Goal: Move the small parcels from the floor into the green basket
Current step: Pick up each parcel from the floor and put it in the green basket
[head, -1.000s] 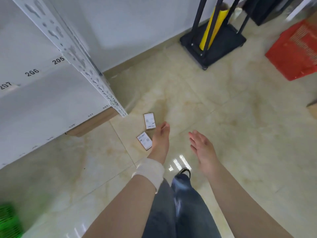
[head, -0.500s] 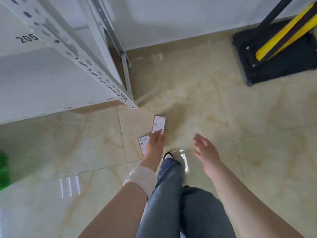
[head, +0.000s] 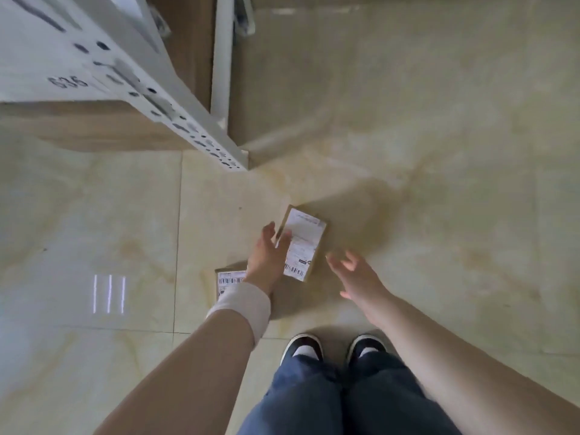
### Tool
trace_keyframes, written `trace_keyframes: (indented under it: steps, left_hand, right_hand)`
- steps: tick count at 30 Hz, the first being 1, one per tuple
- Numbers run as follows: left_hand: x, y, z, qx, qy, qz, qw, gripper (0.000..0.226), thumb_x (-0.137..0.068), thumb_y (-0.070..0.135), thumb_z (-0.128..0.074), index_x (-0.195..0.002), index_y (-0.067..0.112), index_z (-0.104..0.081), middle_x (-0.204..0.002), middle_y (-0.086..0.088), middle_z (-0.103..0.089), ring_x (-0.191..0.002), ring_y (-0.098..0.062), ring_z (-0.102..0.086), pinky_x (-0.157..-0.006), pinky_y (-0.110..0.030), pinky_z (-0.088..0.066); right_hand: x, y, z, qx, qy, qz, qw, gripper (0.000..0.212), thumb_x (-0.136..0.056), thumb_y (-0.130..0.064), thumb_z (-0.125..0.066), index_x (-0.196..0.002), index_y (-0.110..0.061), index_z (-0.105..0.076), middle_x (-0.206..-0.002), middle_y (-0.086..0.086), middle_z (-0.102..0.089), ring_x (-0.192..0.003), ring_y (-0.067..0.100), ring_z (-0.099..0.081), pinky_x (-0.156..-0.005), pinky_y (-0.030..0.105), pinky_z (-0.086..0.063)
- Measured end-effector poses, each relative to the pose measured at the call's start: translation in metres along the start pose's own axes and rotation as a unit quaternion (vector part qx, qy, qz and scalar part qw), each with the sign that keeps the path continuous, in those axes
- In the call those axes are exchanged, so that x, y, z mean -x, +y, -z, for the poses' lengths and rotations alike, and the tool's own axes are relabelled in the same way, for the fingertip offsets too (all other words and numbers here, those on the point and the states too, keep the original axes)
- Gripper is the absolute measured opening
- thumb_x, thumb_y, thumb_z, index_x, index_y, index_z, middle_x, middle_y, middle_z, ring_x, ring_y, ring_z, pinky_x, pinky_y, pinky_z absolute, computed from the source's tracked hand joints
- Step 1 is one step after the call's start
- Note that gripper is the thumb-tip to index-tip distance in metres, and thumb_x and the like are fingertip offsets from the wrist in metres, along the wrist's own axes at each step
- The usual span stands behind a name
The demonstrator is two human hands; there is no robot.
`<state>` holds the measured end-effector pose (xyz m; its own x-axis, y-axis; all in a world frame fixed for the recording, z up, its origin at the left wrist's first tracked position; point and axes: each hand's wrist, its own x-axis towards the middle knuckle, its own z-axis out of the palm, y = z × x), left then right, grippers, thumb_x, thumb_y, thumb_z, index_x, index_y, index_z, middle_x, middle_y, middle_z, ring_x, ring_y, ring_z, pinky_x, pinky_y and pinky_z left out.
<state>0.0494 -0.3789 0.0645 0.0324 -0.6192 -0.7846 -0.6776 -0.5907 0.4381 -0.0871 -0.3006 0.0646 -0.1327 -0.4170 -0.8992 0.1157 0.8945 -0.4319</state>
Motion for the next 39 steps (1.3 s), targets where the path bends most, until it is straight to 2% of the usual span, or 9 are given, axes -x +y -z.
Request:
trace_keyframes:
  steps: [6, 11, 16, 20, 24, 27, 30, 35, 39]
  left_hand:
    - [-0.073, -0.040, -0.036, 0.021, 0.002, -0.018, 1.000, 0.050, -0.095, 0.049, -0.028, -0.139, 0.027, -0.036, -0.133, -0.006, -0.056, -0.119, -0.027, -0.054, -0.100, -0.038, -0.043]
    - [-0.086, -0.048, -0.046, 0.039, 0.005, -0.020, 0.999, 0.048, -0.094, 0.051, -0.027, -0.130, 0.023, -0.046, -0.106, -0.008, -0.062, -0.100, -0.028, -0.059, -0.085, -0.033, -0.047]
    - [-0.053, -0.032, -0.038, 0.104, -0.014, -0.002, 0.994, 0.047, -0.095, 0.049, -0.027, -0.127, 0.020, -0.044, -0.099, -0.004, -0.059, -0.093, -0.023, -0.058, -0.087, -0.036, -0.049]
    - [0.035, 0.010, 0.000, 0.167, -0.044, 0.030, 0.985, 0.045, -0.094, 0.053, -0.022, -0.127, 0.028, -0.038, -0.099, -0.003, -0.060, -0.093, -0.022, -0.060, -0.087, -0.039, -0.049]
    - [0.161, 0.064, 0.070, 0.288, -0.041, 0.007, 0.957, 0.044, -0.096, 0.045, -0.032, -0.133, 0.020, -0.033, -0.101, -0.003, -0.058, -0.080, -0.013, -0.057, -0.066, -0.028, -0.049]
    - [0.254, 0.093, 0.130, 0.368, -0.024, -0.017, 0.929, 0.050, -0.094, 0.044, -0.040, -0.138, 0.022, -0.032, -0.115, -0.011, -0.058, -0.097, -0.023, -0.060, -0.081, -0.037, -0.053]
    - [0.331, 0.101, 0.178, 0.437, -0.016, -0.045, 0.898, 0.055, -0.093, 0.044, -0.043, -0.142, 0.022, -0.030, -0.130, -0.015, -0.056, -0.115, -0.028, -0.058, -0.100, -0.048, -0.047]
    - [0.410, 0.066, 0.246, 0.519, 0.042, -0.068, 0.851, 0.066, -0.078, 0.057, -0.047, -0.136, 0.027, -0.041, -0.128, -0.005, -0.060, -0.116, -0.022, -0.059, -0.101, -0.044, -0.047]
    - [0.446, -0.005, 0.303, 0.584, 0.093, -0.055, 0.804, 0.059, -0.082, 0.054, -0.046, -0.136, 0.029, -0.043, -0.129, -0.006, -0.060, -0.117, -0.025, -0.059, -0.099, -0.047, -0.048]
  right_hand:
    - [-0.098, 0.043, -0.047, -0.029, -0.008, 0.079, 0.996, 0.097, -0.057, -0.086, -0.041, -0.140, -0.044, -0.015, -0.144, 0.002, -0.037, -0.137, 0.022, -0.033, -0.109, 0.052, -0.034]
    - [-0.107, 0.051, -0.055, -0.026, 0.031, 0.104, 0.994, 0.088, -0.072, -0.076, -0.031, -0.147, -0.040, -0.003, -0.145, 0.003, -0.026, -0.131, 0.024, -0.042, -0.107, 0.048, -0.038]
    - [-0.078, 0.029, -0.040, 0.025, 0.049, 0.121, 0.991, 0.071, -0.088, -0.062, -0.030, -0.150, -0.033, -0.010, -0.141, 0.009, -0.030, -0.134, 0.026, -0.035, -0.112, 0.044, -0.034]
    - [0.017, -0.020, -0.022, 0.031, 0.052, 0.132, 0.989, 0.063, -0.094, -0.053, -0.030, -0.150, -0.035, -0.007, -0.146, 0.005, -0.019, -0.142, 0.018, -0.013, -0.114, 0.030, -0.016]
    - [0.157, -0.088, -0.014, 0.036, 0.036, 0.141, 0.989, 0.061, -0.092, -0.057, -0.030, -0.148, -0.038, -0.016, -0.147, 0.007, -0.024, -0.139, 0.022, -0.030, -0.110, 0.046, -0.037]
    - [0.260, -0.136, -0.018, 0.018, -0.014, 0.160, 0.987, 0.056, -0.096, -0.044, -0.034, -0.149, -0.029, -0.022, -0.143, 0.002, -0.045, -0.122, 0.016, -0.053, -0.093, 0.029, -0.053]
    - [0.346, -0.174, -0.036, 0.013, -0.068, 0.182, 0.981, 0.054, -0.099, -0.035, -0.032, -0.150, -0.023, -0.019, -0.143, 0.002, -0.047, -0.118, 0.015, -0.055, -0.076, 0.012, -0.052]
    - [0.433, -0.195, -0.102, 0.062, -0.138, 0.193, 0.969, 0.056, -0.097, -0.045, -0.034, -0.148, -0.027, -0.022, -0.142, 0.002, -0.051, -0.121, 0.016, -0.056, -0.094, 0.032, -0.050]
    - [0.482, -0.182, -0.187, 0.084, -0.199, 0.168, 0.962, 0.053, -0.098, -0.037, -0.034, -0.148, -0.020, -0.024, -0.141, 0.008, -0.051, -0.123, 0.022, -0.055, -0.092, 0.032, -0.053]
